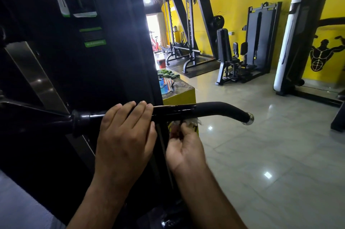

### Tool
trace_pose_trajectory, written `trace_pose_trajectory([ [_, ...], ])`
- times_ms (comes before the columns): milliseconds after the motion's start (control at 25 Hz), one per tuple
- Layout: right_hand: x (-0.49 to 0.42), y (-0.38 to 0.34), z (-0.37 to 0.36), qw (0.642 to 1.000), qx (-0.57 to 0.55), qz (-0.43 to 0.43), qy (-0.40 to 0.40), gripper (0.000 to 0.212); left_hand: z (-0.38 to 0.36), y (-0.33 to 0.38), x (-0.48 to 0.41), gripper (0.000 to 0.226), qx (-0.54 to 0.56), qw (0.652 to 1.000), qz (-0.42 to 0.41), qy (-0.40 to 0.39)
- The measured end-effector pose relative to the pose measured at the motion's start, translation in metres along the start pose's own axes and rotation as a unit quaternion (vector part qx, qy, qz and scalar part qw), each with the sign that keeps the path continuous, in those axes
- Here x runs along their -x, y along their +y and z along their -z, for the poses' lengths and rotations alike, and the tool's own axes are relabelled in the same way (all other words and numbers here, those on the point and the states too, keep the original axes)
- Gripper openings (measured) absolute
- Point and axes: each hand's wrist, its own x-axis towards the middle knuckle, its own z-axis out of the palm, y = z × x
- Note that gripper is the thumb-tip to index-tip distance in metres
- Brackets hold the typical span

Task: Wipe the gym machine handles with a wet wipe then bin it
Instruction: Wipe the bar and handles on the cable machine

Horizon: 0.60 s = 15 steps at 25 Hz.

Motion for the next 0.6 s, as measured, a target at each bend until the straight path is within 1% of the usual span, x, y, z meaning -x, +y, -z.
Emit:
trace_pose_trajectory([
  [80,-0.002,-0.004,0.004,0.997,0.019,0.074,-0.009,0.016,0.001,0.001,-0.002,0.035,0.005,1.0,0.0,0.006],
  [120,-0.003,-0.002,0.008,0.992,0.044,0.118,-0.009,0.013,0.001,0.002,-0.003,0.035,0.007,1.0,-0.002,0.006],
  [160,-0.002,0.0,0.011,0.981,0.091,0.173,-0.011,0.011,0.001,0.003,-0.004,0.035,0.01,1.0,-0.003,0.006],
  [200,-0.001,0.002,0.015,0.957,0.163,0.239,-0.022,0.01,0.001,0.003,-0.004,0.035,0.012,1.0,-0.003,0.006],
  [240,0.0,0.004,0.017,0.918,0.249,0.304,-0.054,0.01,0.001,0.004,-0.004,0.035,0.015,1.0,0.0,0.008],
  [280,-0.003,0.003,0.02,0.866,0.325,0.369,-0.089,0.012,0.002,0.004,-0.004,0.035,0.018,1.0,0.002,0.012],
  [320,-0.006,0.0,0.021,0.822,0.372,0.418,-0.105,0.014,0.002,0.004,-0.004,0.034,0.02,1.0,0.003,0.014],
  [400,-0.014,-0.014,0.02,0.771,0.399,0.487,-0.092,0.015,0.002,0.005,-0.004,0.034,0.021,1.0,0.003,0.011],
  [440,-0.018,-0.022,0.02,0.727,0.426,0.531,-0.091,0.013,0.002,0.005,-0.004,0.034,0.021,1.0,0.005,0.009],
  [480,-0.02,-0.03,0.021,0.654,0.478,0.576,-0.108,0.011,0.002,0.005,-0.004,0.034,0.023,1.0,0.01,0.011],
  [520,-0.026,-0.039,0.025,0.559,0.538,0.618,-0.13,0.011,0.002,0.006,-0.004,0.033,0.026,0.999,0.016,0.013],
  [560,-0.031,-0.049,0.028,0.477,0.584,0.64,-0.146,0.012,0.002,0.006,-0.003,0.033,0.03,0.999,0.023,0.014],
  [600,-0.037,-0.059,0.028,0.432,0.616,0.643,-0.141,0.012,0.002,0.007,-0.003,0.032,0.033,0.999,0.031,0.014],
])
